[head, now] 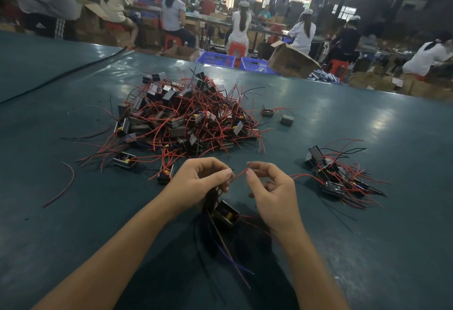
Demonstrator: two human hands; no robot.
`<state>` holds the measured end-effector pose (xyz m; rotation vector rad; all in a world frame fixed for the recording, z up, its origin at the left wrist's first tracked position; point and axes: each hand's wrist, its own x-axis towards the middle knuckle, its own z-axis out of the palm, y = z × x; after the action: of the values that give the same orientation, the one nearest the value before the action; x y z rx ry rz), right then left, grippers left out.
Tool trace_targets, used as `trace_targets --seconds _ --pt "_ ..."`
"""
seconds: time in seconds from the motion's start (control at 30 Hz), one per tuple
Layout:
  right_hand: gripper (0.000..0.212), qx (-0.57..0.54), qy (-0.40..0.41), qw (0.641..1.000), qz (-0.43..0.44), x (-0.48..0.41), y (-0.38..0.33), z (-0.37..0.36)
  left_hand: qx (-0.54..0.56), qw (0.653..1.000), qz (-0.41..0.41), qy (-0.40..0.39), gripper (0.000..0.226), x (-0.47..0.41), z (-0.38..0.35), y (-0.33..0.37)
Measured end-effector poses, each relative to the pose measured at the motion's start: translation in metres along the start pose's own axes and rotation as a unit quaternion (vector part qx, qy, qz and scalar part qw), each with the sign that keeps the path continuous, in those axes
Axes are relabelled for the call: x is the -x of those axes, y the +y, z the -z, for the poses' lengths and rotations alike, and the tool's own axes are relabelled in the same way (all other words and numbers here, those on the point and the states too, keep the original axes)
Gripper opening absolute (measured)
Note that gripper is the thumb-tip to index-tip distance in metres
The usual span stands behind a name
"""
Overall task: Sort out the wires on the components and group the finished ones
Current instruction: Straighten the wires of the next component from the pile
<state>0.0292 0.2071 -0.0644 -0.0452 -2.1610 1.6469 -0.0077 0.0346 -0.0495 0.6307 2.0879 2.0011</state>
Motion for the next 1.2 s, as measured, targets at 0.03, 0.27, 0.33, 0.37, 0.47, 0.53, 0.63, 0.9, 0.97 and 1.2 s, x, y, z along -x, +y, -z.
trace_targets --seconds 0.03,0.27,0.33,0.37,0.47,0.53,0.63,0.9,0.97,1.2 --pt "0.009 0.000 -0.002 1.000 0.009 0.001 -0.002 0.000 0.003 1.000 0.000 0.006 0.013 0.000 -0.001 0.000" --pt "0.008 -0.014 -0.013 1.000 0.012 0.003 -0.009 -0.001 0.004 0.999 -0.017 0.048 0.012 -0.002 -0.002 0.002" --pt "0.008 -0.047 -0.016 0.999 0.011 0.004 -0.013 -0.002 0.016 0.999 -0.015 0.050 0.009 -0.001 -0.002 0.002" --pt "0.008 -0.062 -0.018 0.998 0.011 0.004 -0.014 -0.004 0.019 0.999 -0.014 0.047 0.008 -0.001 -0.002 0.002" --pt "0.011 -0.071 -0.032 0.997 0.007 0.007 -0.017 -0.010 0.029 0.999 -0.022 0.032 0.006 0.000 -0.004 0.003" --pt "0.012 -0.065 -0.025 0.998 0.006 0.008 -0.018 -0.012 0.044 0.998 -0.023 0.027 0.010 0.000 -0.004 0.005" --pt "0.008 -0.081 -0.013 0.997 -0.006 0.007 -0.019 -0.011 0.085 0.996 -0.009 0.013 0.016 0.001 -0.003 0.007" --pt "0.009 -0.107 0.009 0.993 -0.047 0.003 -0.022 -0.003 0.129 0.989 0.004 0.066 0.020 0.001 0.001 0.008" --pt "0.008 -0.114 0.007 0.992 -0.055 0.002 -0.022 0.002 0.138 0.987 0.006 0.085 0.020 0.000 0.003 0.009" --pt "0.010 -0.107 -0.052 0.989 -0.087 0.000 -0.024 0.014 0.173 0.975 0.068 0.118 0.023 -0.004 0.003 0.006"
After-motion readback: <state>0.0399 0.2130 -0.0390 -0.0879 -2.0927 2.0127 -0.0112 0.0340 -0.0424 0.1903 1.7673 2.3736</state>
